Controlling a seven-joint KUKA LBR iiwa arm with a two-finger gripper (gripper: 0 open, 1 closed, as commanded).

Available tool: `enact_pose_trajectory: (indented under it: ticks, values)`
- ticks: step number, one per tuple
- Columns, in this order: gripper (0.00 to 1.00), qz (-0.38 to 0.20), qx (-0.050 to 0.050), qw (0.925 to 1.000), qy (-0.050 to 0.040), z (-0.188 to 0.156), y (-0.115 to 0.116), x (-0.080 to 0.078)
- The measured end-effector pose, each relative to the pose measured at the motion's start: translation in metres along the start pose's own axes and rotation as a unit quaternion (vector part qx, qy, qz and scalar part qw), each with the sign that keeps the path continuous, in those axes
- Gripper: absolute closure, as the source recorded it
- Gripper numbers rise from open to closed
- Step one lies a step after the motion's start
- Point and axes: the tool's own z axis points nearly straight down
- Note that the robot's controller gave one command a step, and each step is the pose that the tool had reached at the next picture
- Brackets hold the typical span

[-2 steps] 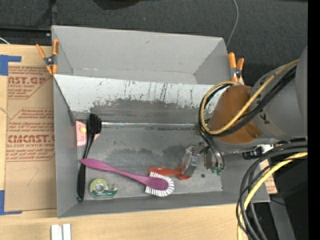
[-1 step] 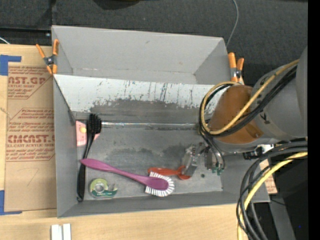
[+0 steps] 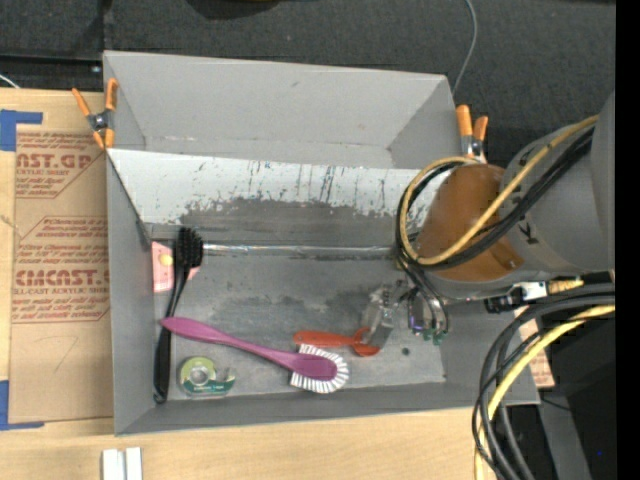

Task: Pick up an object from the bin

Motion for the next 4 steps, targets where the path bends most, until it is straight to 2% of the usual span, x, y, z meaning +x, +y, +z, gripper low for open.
enact_pose_trajectory:
  ticks: [1,4]
  values:
    - [1.00,0.004,-0.001,1.0000,0.0004,0.014,0.033,0.020]
    - [1.00,-0.003,0.000,1.0000,-0.0025,0.014,0.061,0.027]
